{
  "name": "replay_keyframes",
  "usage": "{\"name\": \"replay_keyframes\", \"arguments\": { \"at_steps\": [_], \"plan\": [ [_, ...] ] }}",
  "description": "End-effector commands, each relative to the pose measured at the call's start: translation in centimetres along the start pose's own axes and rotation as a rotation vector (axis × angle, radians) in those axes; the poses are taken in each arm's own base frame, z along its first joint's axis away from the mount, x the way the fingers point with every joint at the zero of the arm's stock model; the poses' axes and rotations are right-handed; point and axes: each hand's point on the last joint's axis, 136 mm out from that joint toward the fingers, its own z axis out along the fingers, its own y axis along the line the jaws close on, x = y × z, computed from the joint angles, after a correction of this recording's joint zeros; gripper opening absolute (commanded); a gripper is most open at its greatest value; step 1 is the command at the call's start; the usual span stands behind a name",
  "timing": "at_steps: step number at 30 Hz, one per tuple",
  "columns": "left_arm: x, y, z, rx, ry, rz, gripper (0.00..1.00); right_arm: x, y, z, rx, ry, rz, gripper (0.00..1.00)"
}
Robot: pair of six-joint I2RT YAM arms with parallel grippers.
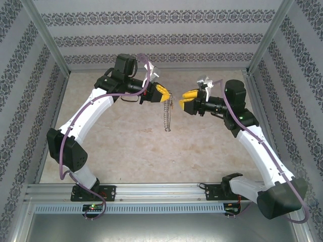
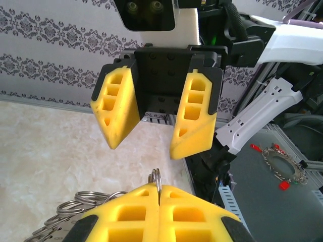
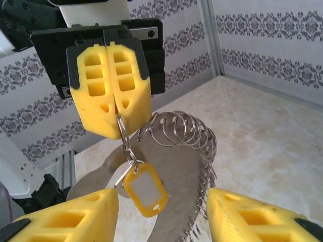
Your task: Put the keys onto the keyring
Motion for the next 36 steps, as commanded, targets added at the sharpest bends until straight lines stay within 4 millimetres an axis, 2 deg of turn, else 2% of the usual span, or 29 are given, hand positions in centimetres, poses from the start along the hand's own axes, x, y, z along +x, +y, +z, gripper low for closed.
{"name": "replay_keyframes", "arguments": {
  "at_steps": [1, 7, 13, 16, 20, 22, 28, 36],
  "plan": [
    [-1.8, -1.7, -0.1, 0.036, -0.035, 0.067, 0.00, -1.8, 2.1, 0.5, -0.104, -0.062, -0.046, 0.49],
    [-1.9, -1.9, 0.0, 0.044, -0.037, 0.067, 0.00, -1.5, 2.5, 1.7, -0.158, -0.042, -0.041, 0.48],
    [-2.1, -1.9, 0.0, 0.051, -0.039, 0.066, 0.00, -1.0, 2.1, 2.5, -0.175, -0.028, -0.031, 0.43],
    [-2.1, -1.9, 0.1, 0.051, -0.038, 0.067, 0.00, -0.9, 2.2, 2.6, -0.190, -0.023, -0.029, 0.34],
    [-2.0, -1.7, 0.3, 0.050, -0.037, 0.062, 0.00, -0.6, 2.3, 2.8, -0.203, -0.015, -0.024, 0.08],
    [-2.0, -1.5, 0.3, 0.041, -0.037, 0.060, 0.00, -0.3, 2.4, 2.8, -0.205, -0.009, -0.021, 0.00],
    [-2.4, -1.1, 0.2, 0.008, -0.052, 0.068, 0.00, 0.9, 2.6, 2.8, -0.198, 0.016, -0.006, 0.00],
    [-2.7, -0.8, 0.2, -0.021, -0.064, 0.076, 0.00, 3.3, 1.6, 3.9, -0.065, 0.079, -0.031, 0.00]
  ]
}}
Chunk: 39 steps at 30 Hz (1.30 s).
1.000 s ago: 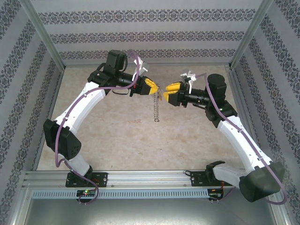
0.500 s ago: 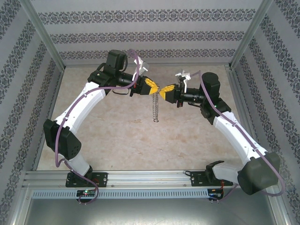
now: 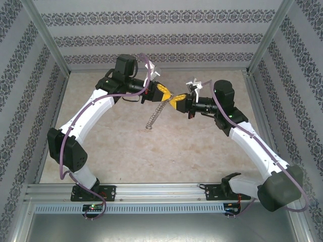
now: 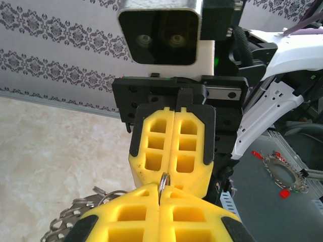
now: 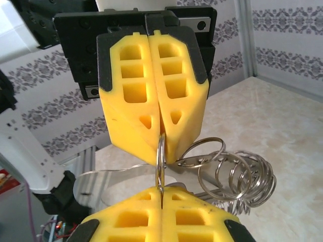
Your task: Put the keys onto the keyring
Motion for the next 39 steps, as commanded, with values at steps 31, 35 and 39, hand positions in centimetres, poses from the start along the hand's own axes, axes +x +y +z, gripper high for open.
{"name": "replay_keyframes", "arguments": {
  "at_steps": [31, 35, 39],
  "plan": [
    [-2.8, -1.8, 0.2, 0.002, -0.070, 0.129, 0.00, -5.5, 1.4, -4.2, 0.033, -0.087, -0.115, 0.38],
    [-3.0, -2.0, 0.2, 0.003, -0.074, 0.132, 0.00, -5.6, 1.0, -3.5, -0.005, -0.087, -0.093, 0.38],
    [-3.1, -2.1, 0.2, 0.004, -0.077, 0.132, 0.00, -5.7, 1.0, -3.3, -0.025, -0.094, -0.088, 0.38]
  ]
}}
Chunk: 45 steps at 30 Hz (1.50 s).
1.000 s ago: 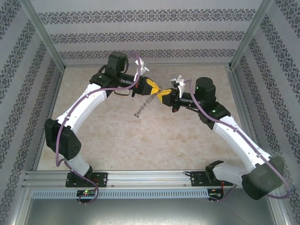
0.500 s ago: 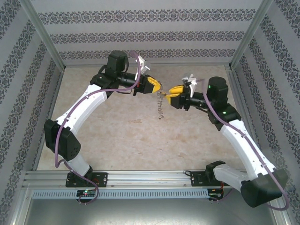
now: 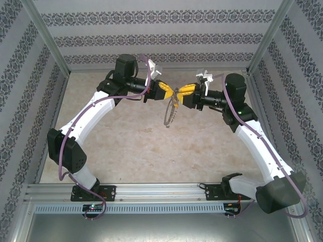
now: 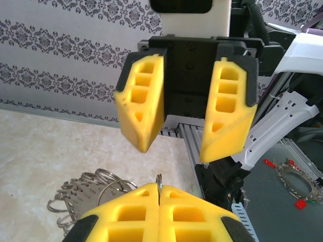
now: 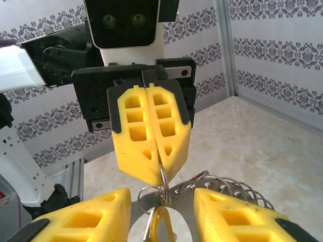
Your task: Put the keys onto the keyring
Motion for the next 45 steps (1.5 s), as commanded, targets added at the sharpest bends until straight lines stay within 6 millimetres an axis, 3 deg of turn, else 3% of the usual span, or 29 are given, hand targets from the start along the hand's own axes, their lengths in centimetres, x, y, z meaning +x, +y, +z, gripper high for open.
{"name": "replay_keyframes", "arguments": {
  "at_steps": [1, 22, 28, 32, 34, 36, 40, 45],
  "plan": [
    [-2.1, -2.2, -0.3, 0.031, -0.039, 0.083, 0.00, -1.7, 1.4, -0.2, -0.063, -0.038, -0.047, 0.38],
    [-2.2, -2.3, 0.0, 0.035, -0.040, 0.087, 0.00, -0.3, 0.4, 1.4, -0.104, -0.013, 0.001, 0.38],
    [-2.2, -2.2, 0.1, 0.037, -0.041, 0.087, 0.00, -0.1, 0.3, 1.7, -0.113, -0.007, 0.008, 0.31],
    [-2.2, -2.2, 0.2, 0.038, -0.041, 0.088, 0.00, 0.1, 0.2, 1.8, -0.115, -0.002, 0.013, 0.21],
    [-2.2, -2.2, 0.2, 0.034, -0.041, 0.088, 0.00, 0.2, 0.2, 1.8, -0.115, 0.000, 0.014, 0.07],
    [-2.2, -2.1, 0.2, 0.033, -0.041, 0.086, 0.00, 0.2, 0.1, 1.7, -0.109, 0.002, 0.012, 0.00],
    [-2.4, -1.7, 0.1, -0.008, -0.041, 0.089, 0.00, 0.1, -0.1, 1.5, -0.100, 0.013, 0.011, 0.00],
    [-2.5, -1.3, -1.2, -0.064, -0.020, 0.112, 0.24, 0.0, -0.6, 1.3, -0.085, 0.075, 0.006, 0.00]
  ]
}}
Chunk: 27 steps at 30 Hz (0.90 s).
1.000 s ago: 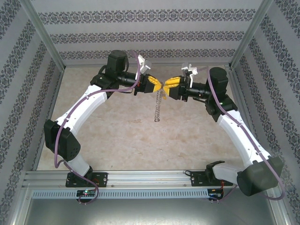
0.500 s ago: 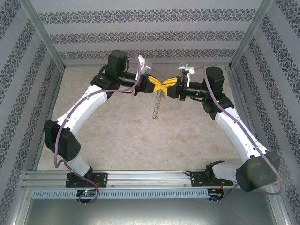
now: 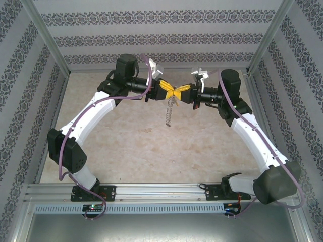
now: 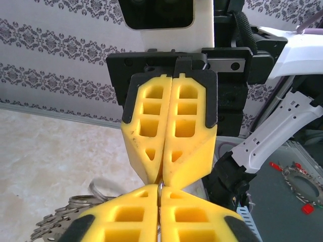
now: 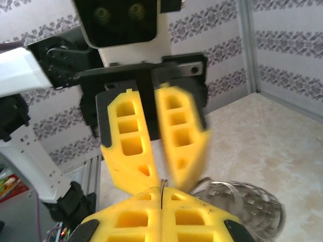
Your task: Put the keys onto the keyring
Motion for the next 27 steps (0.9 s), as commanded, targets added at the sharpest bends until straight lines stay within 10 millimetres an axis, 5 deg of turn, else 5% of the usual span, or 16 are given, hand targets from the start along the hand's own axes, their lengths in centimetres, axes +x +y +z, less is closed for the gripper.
{"name": "replay_keyframes", "arguments": {
  "at_steps": [1, 14, 21, 27],
  "plan": [
    [-2.3, -2.0, -1.8, -0.017, -0.015, 0.095, 0.27, 0.0, -0.1, -0.3, 0.013, 0.069, -0.021, 0.00],
    [-1.4, -3.5, -3.9, -0.005, 0.084, 0.118, 0.33, -1.2, 1.0, -1.0, 0.081, 0.367, -0.146, 0.00],
    [-1.3, -4.0, -3.7, 0.062, 0.086, 0.098, 0.29, -0.2, 0.8, 0.4, 0.121, 0.561, -0.215, 0.00],
    [-1.1, -4.2, -3.6, 0.094, 0.083, 0.086, 0.29, -0.3, 1.6, 1.1, 0.088, 0.562, -0.236, 0.00]
  ]
}}
